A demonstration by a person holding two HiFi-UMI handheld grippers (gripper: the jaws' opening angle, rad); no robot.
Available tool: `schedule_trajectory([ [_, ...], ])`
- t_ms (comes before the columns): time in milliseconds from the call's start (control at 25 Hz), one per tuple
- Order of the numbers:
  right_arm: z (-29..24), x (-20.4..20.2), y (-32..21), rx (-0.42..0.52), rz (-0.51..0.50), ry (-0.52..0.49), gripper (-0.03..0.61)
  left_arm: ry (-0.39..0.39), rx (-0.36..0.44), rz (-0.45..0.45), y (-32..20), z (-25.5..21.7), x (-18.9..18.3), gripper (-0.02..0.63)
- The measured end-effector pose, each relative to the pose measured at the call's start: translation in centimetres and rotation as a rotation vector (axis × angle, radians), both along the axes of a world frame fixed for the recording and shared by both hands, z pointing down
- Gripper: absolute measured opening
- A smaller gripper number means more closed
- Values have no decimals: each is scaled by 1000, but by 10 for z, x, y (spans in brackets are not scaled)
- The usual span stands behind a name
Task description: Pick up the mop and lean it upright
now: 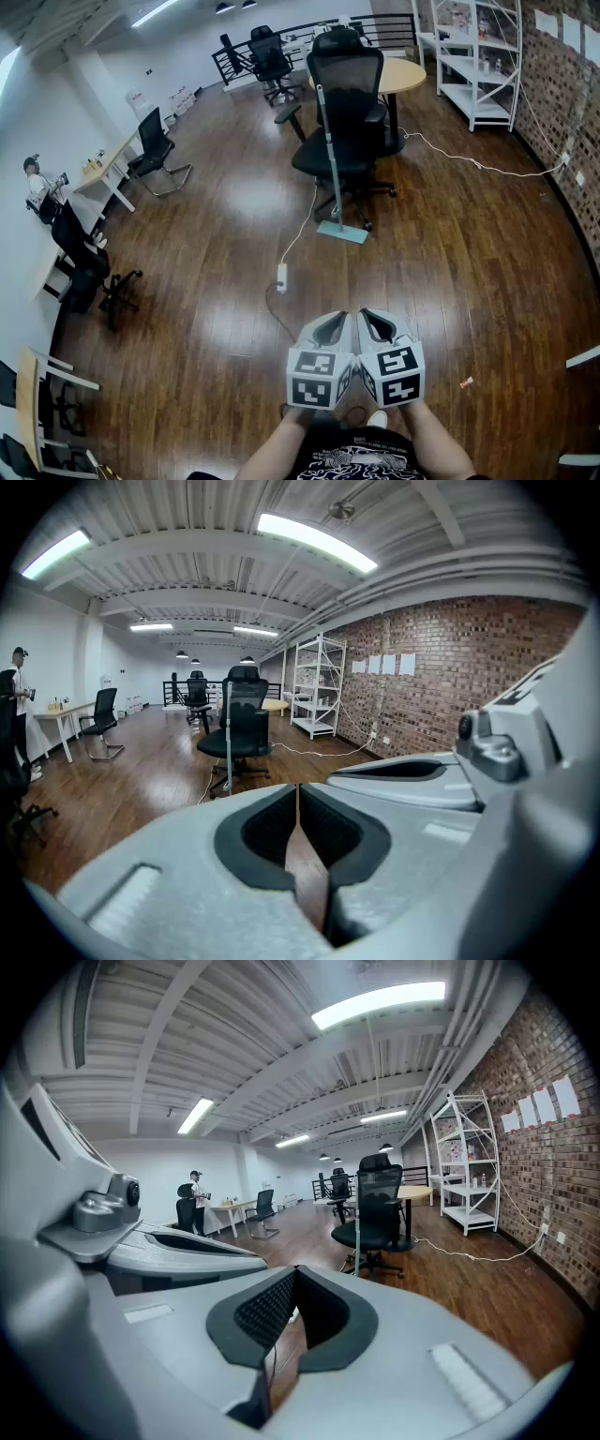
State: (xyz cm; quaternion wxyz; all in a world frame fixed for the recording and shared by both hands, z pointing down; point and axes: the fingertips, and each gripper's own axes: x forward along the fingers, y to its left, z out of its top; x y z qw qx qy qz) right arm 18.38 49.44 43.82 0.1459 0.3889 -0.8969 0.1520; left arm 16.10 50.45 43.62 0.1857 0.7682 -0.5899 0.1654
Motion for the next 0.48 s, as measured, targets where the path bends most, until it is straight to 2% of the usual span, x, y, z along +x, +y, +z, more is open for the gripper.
schedule_trajectory([
  [200,7,9,-17,-6,-3,-1,2,1,0,13,-19,4,15,3],
  [480,22,-5,-68,-22,0,19,2,23,-18,11,-69,20,0,3],
])
